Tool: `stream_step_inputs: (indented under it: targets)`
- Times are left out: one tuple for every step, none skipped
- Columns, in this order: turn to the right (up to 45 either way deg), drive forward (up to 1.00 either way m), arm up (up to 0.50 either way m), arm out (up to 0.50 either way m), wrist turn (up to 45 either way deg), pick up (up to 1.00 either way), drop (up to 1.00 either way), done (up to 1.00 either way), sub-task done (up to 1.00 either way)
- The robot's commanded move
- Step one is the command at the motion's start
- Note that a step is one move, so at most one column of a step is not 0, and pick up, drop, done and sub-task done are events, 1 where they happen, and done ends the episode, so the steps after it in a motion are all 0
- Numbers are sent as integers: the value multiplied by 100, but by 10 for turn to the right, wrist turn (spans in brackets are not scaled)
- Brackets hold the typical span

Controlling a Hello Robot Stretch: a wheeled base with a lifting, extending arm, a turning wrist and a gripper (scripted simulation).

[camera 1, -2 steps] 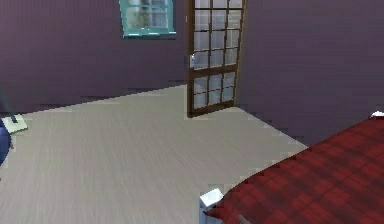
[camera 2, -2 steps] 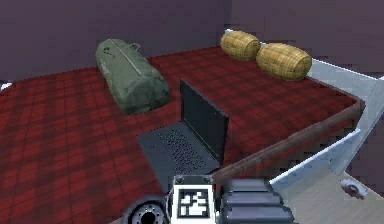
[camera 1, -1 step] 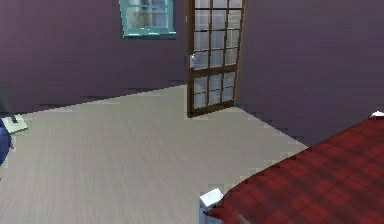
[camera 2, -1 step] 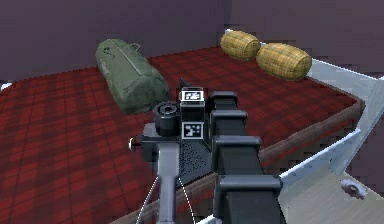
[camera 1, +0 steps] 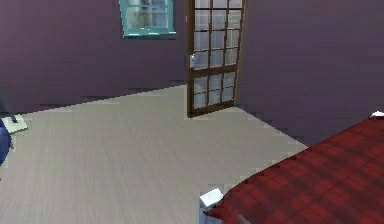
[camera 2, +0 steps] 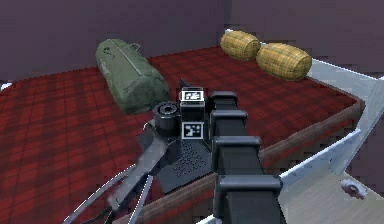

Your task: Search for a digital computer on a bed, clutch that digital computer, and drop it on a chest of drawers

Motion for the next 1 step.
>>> stream_step_inputs:
  targets:
    - [0, 0, 0, 0, 450, 0, 0, 0, 0]
